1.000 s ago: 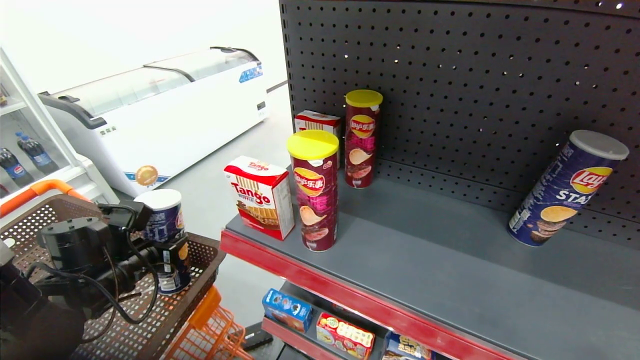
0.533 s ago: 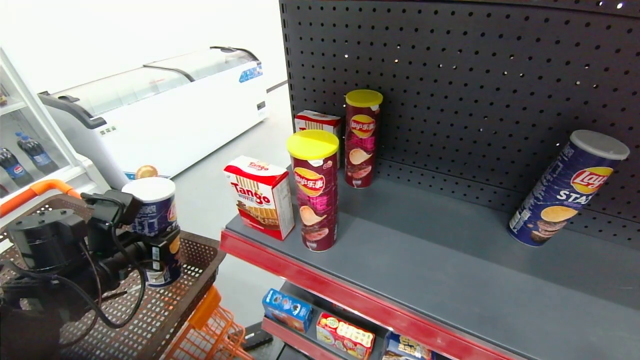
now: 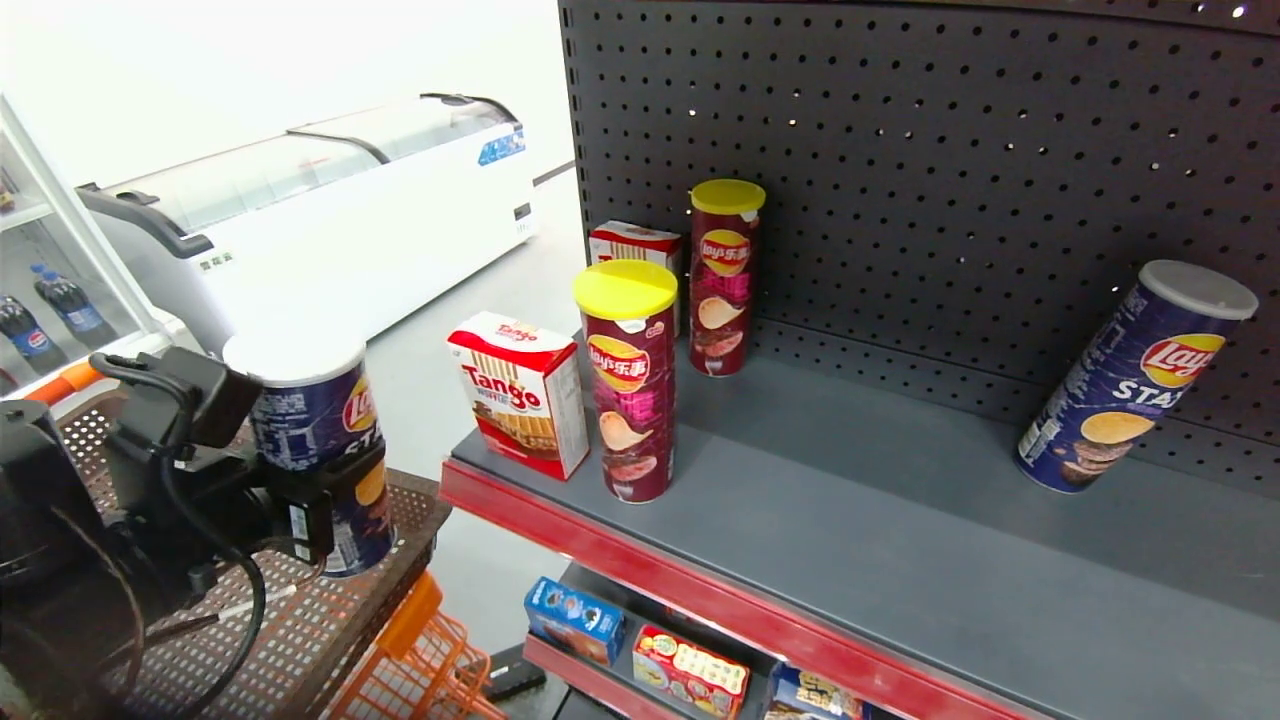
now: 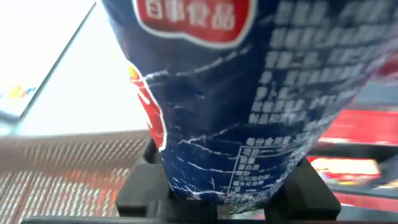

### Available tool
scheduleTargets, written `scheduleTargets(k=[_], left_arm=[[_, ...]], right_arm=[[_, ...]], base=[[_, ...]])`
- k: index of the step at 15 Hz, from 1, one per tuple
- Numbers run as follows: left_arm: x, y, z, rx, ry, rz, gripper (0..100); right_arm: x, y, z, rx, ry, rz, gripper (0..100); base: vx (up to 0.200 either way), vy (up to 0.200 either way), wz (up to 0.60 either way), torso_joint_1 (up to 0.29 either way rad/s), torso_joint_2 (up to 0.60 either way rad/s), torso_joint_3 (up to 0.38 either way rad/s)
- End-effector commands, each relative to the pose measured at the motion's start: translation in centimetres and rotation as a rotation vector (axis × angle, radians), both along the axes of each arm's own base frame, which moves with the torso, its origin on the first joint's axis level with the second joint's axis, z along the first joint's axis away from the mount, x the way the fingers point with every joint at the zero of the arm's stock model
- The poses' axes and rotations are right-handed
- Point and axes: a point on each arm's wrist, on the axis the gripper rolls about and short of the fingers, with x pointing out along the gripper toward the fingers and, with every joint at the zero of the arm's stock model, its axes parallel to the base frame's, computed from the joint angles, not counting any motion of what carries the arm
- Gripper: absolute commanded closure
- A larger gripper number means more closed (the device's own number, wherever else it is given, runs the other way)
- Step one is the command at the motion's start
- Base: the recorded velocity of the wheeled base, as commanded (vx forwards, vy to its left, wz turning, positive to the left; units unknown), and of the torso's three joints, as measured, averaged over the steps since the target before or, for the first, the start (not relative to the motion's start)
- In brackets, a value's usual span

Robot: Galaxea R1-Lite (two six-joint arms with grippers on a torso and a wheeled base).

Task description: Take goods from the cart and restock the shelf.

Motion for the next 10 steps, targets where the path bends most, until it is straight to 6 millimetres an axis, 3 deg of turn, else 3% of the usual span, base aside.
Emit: scheduleTargets(k=[1,4,10], left_arm=[[-2.1,-1.2,2.1,-0.017,-0.098,-0.072,100],[-3.6,-1.8,3.8,-0.062,-0.089,-0.117,100],[-4.3,-3.8,5.5,-0.117,-0.088,-0.237,100]], right_arm=[[0.0,0.0,0.0,0.000,0.001,0.001,0],[0.0,0.0,0.0,0.000,0.001,0.001,0],[0.0,0.0,0.0,0.000,0.001,0.001,0]], base=[[0.000,0.000,0.00,0.000,0.00,0.000],[0.000,0.000,0.00,0.000,0.00,0.000],[0.000,0.000,0.00,0.000,0.00,0.000]])
